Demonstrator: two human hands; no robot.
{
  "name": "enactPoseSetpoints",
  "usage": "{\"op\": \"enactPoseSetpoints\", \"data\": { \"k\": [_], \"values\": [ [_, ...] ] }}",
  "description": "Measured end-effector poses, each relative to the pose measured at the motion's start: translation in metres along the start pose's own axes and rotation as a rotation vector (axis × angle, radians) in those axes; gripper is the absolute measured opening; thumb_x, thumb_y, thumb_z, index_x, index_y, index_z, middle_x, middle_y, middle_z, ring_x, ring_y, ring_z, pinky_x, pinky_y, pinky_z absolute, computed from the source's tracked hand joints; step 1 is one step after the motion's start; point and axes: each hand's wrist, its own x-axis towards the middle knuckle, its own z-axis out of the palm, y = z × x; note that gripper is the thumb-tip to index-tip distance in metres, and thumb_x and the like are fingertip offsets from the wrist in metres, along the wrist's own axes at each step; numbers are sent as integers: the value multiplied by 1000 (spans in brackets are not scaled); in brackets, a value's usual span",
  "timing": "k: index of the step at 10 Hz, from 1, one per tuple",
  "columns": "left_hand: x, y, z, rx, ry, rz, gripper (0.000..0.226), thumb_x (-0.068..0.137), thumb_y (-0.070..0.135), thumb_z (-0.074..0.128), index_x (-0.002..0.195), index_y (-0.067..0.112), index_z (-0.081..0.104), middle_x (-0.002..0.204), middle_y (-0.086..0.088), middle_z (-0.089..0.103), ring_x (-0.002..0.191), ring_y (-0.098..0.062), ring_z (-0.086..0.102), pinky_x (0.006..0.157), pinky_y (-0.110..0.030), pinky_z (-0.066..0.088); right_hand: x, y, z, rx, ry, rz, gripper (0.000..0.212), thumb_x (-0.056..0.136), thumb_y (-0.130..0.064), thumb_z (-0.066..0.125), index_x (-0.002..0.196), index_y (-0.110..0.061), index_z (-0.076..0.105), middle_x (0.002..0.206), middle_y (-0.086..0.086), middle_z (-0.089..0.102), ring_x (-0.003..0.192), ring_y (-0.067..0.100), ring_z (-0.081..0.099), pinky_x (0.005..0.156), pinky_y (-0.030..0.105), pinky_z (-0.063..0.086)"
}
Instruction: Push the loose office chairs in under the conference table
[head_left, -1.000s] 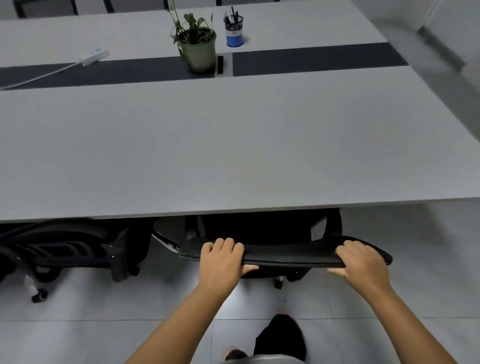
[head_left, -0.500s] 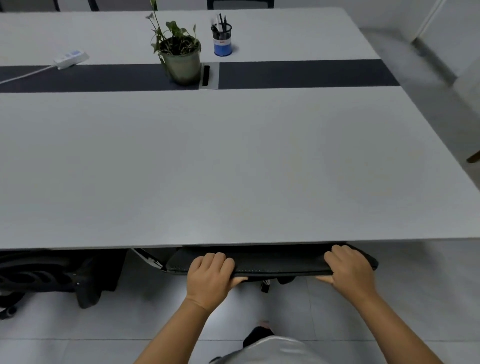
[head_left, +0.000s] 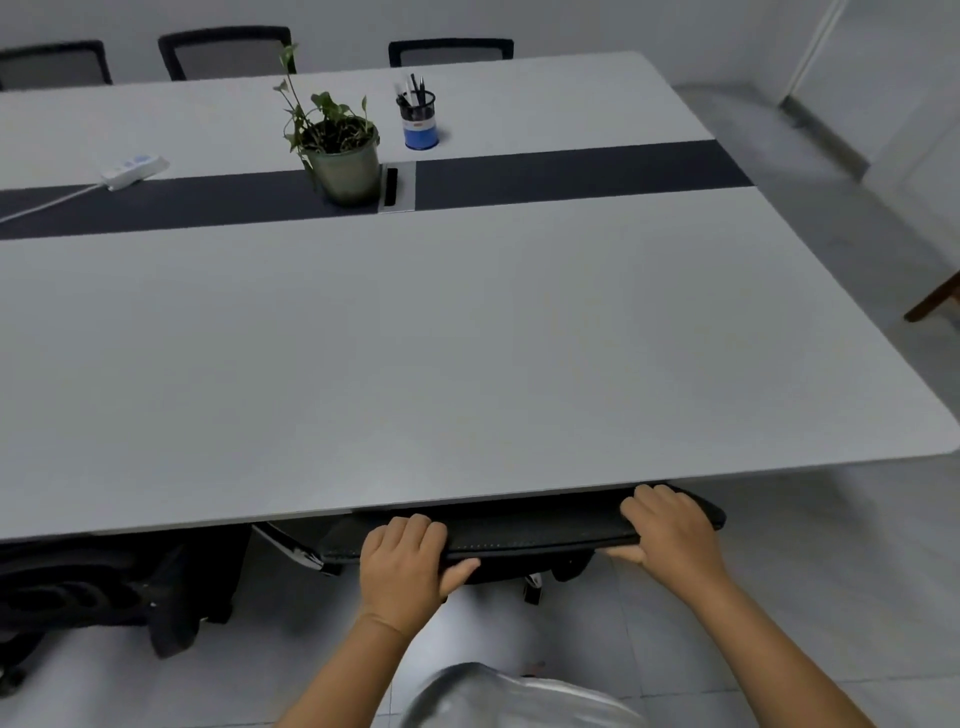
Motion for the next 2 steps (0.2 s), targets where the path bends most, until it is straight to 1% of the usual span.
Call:
{"op": "enactPoseSetpoints", "data": {
  "k": [1, 2],
  "values": [
    [4, -2, -9, -107, -99, -57, 46, 90, 59, 18, 77, 23, 43, 63, 4, 60, 68, -11, 35, 64, -24, 27, 10, -2, -14, 185, -178, 82, 48, 62, -66, 55, 72, -19, 59, 63, -15, 42, 61, 11, 47, 50, 13, 27],
    [-7, -3, -27, -342, -118, -76, 39, 91, 54, 23, 86, 25, 49, 89, 8, 55, 79, -8, 43, 73, -21, 31, 13, -6, -32, 527, -301, 328, 39, 68, -41, 72, 99, -31, 51, 81, -22, 44, 77, 3, 46, 64, 8, 33]
  ]
}}
